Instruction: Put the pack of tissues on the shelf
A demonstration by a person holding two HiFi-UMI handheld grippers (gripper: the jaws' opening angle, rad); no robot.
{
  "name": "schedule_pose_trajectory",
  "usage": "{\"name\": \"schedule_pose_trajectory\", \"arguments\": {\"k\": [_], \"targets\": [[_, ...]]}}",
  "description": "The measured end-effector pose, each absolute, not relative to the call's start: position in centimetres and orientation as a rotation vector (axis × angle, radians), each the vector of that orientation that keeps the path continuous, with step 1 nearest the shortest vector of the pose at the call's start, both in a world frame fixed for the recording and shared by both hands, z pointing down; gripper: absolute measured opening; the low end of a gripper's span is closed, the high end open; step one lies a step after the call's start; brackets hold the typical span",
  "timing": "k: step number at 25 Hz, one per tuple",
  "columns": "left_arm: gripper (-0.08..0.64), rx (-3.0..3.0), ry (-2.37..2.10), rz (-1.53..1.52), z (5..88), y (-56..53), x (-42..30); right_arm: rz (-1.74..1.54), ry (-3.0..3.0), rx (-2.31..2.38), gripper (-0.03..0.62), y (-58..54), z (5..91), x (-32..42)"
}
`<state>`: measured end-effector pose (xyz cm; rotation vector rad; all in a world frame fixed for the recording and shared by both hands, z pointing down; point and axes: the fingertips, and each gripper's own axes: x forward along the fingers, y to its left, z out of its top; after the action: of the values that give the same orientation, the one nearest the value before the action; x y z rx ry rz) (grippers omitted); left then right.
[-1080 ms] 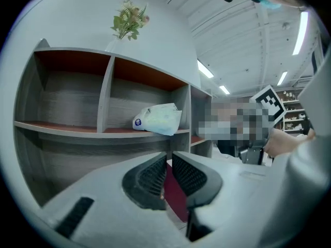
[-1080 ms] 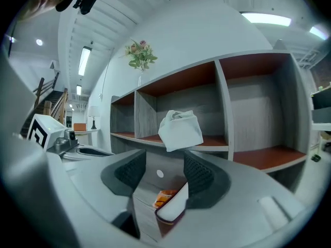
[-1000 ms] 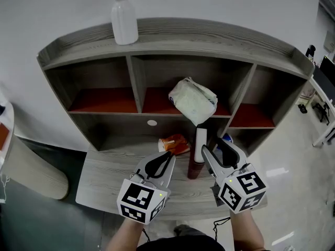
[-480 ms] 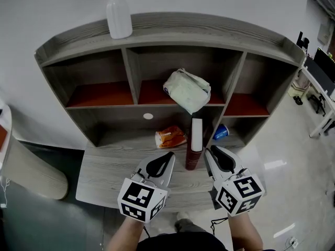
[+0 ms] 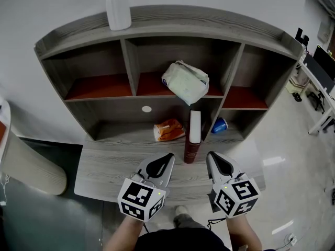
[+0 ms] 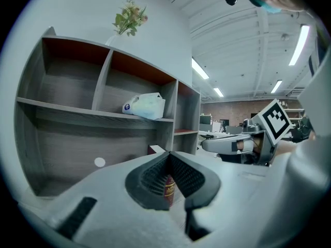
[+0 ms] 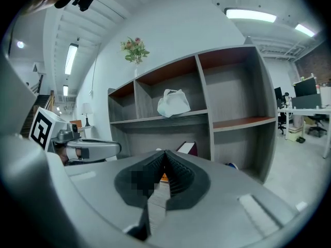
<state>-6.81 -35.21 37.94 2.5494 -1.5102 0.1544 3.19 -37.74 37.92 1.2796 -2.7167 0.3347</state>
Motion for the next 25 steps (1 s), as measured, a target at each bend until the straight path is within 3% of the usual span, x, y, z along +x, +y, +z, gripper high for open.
{"name": "schedule_pose_trajectory", "arguments": {"k": [25], "targets": [[-0.009, 2.480, -1.475, 0.194, 41.9, -33.5, -6.1, 0.426, -2.640, 1.236, -0.005, -35.8, 42.4, 4.1]]}}
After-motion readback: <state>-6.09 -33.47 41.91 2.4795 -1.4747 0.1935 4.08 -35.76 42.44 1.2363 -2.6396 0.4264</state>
